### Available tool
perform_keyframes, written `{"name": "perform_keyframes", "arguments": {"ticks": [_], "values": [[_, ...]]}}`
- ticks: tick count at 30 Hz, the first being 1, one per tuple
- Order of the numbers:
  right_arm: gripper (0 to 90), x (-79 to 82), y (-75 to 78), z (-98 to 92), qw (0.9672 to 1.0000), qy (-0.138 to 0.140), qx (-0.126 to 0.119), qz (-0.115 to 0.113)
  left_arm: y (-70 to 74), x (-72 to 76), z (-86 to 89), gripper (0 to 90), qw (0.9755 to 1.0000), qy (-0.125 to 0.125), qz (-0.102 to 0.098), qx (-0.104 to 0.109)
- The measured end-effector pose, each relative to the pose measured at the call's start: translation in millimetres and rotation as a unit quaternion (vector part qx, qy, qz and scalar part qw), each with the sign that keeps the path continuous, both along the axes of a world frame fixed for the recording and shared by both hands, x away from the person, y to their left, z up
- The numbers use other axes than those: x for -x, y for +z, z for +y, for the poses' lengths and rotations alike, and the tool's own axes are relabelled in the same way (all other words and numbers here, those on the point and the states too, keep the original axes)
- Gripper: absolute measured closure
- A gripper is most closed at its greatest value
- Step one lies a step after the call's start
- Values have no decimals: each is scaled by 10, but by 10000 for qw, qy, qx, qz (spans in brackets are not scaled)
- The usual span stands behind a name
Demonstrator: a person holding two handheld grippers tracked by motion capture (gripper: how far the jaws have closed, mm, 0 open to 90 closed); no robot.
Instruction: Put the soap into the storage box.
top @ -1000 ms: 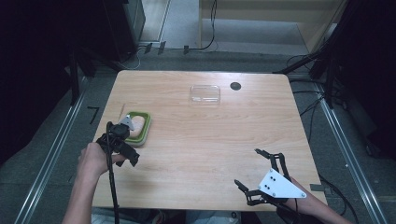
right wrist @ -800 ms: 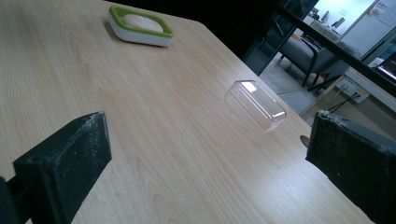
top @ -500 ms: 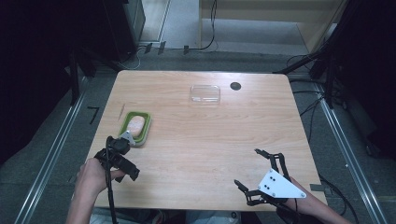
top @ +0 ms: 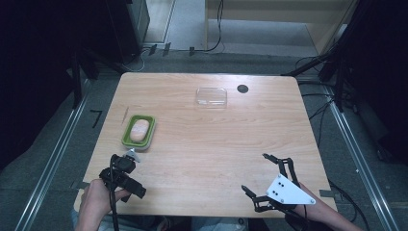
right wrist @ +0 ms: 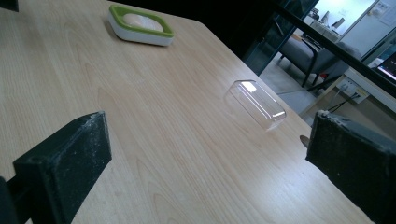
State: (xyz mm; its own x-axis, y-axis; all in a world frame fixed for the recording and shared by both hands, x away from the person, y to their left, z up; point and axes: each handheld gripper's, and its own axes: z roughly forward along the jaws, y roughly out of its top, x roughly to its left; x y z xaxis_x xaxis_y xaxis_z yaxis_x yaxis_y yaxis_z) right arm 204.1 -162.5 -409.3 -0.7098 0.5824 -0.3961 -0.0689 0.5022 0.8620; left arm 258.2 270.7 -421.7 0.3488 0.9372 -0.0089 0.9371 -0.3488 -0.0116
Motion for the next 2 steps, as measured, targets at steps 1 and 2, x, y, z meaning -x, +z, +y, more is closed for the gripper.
{"name": "perform_keyframes", "arguments": {"ticks": [1, 2], "values": [[0, -3, -1, -4, 10000, 5, 23, 7, -15, -3, 10, 36, 10000, 10, 31, 3], [0, -4, -3, -6, 10000, 2, 28, 14, -35, -4, 19, 37, 10000, 23, 8, -4]]}}
